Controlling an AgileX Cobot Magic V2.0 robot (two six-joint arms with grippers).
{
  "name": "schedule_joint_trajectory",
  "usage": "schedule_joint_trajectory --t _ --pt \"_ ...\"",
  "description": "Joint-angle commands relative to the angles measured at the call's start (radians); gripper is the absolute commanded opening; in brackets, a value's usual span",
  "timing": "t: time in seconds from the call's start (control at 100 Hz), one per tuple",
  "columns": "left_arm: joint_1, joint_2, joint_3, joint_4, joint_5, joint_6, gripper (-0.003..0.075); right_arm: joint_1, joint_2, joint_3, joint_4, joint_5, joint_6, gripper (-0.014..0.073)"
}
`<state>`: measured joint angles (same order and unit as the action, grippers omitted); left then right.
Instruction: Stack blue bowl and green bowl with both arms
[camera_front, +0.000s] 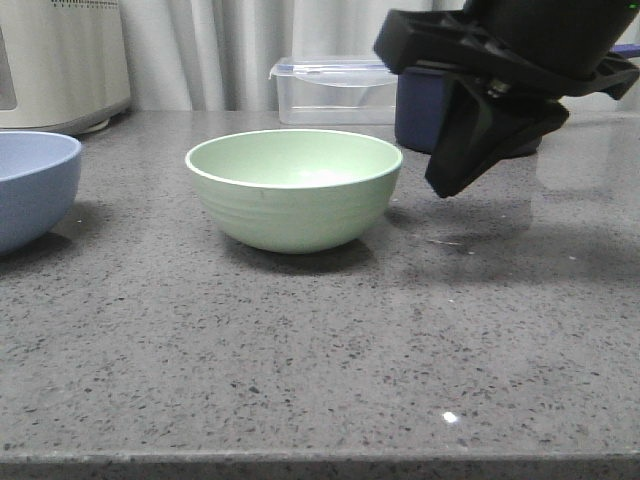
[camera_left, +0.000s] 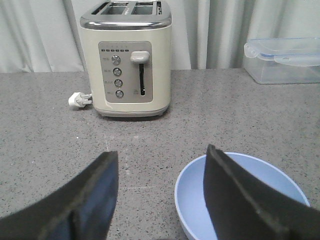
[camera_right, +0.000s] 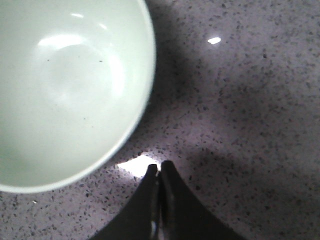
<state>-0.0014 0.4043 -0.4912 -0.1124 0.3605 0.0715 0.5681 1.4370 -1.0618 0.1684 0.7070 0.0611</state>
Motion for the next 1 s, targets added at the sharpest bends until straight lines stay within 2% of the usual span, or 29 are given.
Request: schedule_joint_trajectory --t 0.0,0.25,0.87,0.99 --pt "-0.001 0.011 -0.035 -0.010 -0.081 -0.008 0.0385 0.013 -0.009 -0.020 -0.002 -0.064 -0.012 -0.0067" --pt "-0.001 0.011 -0.035 -0.010 -0.081 -0.008 0.0385 0.023 0.055 -0.020 0.027 -0.074 -0.012 -0.0067" --pt "-0.001 0.011 -0.035 -0.010 -0.081 -0.008 0.0385 0.023 0.056 -0.020 0.043 -0.108 -0.012 -0.0067" --pt "-0.001 0.037 -0.048 -0.012 -0.037 -0.008 0.0385 0.023 0.056 -0.020 0.043 -0.108 -0.012 -0.0067"
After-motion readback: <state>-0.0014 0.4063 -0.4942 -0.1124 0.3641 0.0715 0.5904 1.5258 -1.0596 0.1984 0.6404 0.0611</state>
